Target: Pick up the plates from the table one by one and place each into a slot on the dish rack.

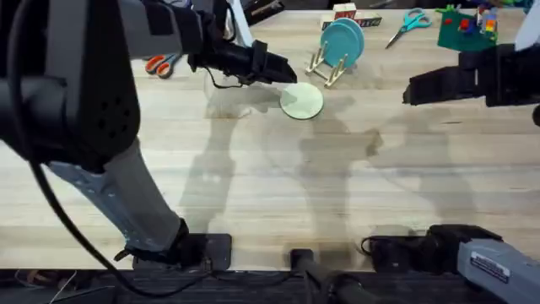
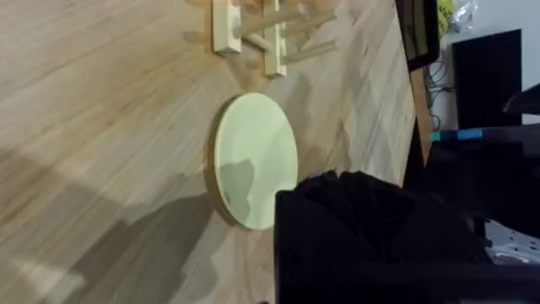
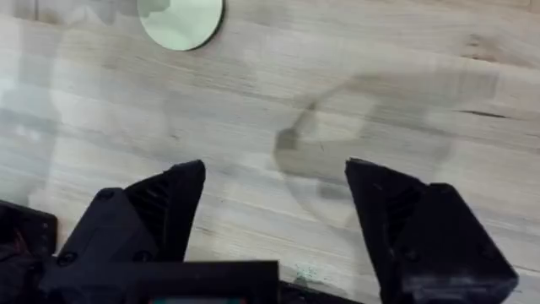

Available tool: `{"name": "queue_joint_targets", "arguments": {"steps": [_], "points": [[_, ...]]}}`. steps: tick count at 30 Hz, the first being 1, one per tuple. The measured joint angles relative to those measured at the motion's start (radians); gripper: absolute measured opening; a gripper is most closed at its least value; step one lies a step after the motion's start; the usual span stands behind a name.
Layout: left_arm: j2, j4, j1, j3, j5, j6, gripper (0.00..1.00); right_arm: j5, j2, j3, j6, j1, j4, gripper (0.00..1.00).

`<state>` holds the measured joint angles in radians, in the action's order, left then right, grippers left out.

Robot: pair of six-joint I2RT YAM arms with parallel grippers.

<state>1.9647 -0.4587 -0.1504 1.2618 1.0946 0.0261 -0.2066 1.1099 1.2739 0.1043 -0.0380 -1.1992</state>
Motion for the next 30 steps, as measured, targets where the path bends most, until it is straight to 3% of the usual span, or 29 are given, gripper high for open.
{"name": "queue_joint_targets", "arguments": {"steps": [11, 30], "points": [[0.108, 0.061, -0.027, 0.002, -0.01, 0.079, 0.038, 0.0, 0.0, 0.0, 0.0, 0.0, 0.0, 0.996], [0.161, 0.07, -0.025, 0.009, -0.044, 0.087, 0.038, -0.001, 0.0, -0.002, 0.0, 0.0, -0.006, 0.996]]}}
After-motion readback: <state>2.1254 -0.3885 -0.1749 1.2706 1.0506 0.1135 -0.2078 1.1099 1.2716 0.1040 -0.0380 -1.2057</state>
